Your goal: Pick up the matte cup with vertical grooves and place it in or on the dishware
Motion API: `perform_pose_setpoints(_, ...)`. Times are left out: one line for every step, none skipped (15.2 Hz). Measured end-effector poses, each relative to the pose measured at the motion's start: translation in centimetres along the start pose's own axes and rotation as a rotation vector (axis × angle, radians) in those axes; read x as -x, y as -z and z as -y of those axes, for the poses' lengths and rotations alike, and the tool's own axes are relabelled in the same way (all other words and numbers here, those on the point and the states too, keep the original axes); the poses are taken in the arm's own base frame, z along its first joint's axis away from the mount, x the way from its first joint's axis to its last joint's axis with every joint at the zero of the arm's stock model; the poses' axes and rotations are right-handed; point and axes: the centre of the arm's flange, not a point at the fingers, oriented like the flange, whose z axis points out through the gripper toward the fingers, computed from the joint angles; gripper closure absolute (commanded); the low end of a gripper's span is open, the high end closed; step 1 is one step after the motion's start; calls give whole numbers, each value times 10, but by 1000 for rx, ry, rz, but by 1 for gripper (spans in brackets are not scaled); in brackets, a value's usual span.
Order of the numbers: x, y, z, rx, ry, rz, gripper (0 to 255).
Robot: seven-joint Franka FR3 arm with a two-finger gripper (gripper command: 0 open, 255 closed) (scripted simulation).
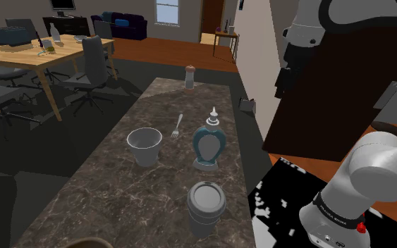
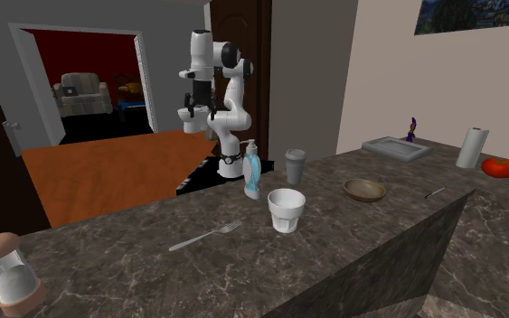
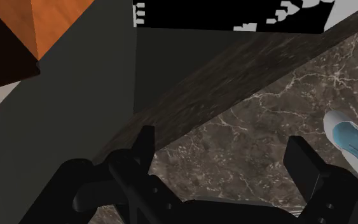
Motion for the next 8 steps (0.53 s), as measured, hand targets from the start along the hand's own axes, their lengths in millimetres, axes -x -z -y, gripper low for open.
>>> perform_pose_setpoints(0, 0, 0, 0, 0, 0, 0)
perform_pose_setpoints(-4, -3, 3, -4, 0, 0, 0)
perform_pose_setpoints(-10, -6, 11, -9, 0, 0, 0)
perform_pose_setpoints(-16, -9, 17, -15, 1, -1, 0)
perform_pose_setpoints(-26, -13, 25, -22, 1, -1, 0)
perform_pose_setpoints(-33, -17, 32, -30, 1, -2, 0)
perform_pose_setpoints(-40, -23, 42, -36, 1, -2, 0)
perform_pose_setpoints(-50, -29, 50, -44, 1, -3, 0)
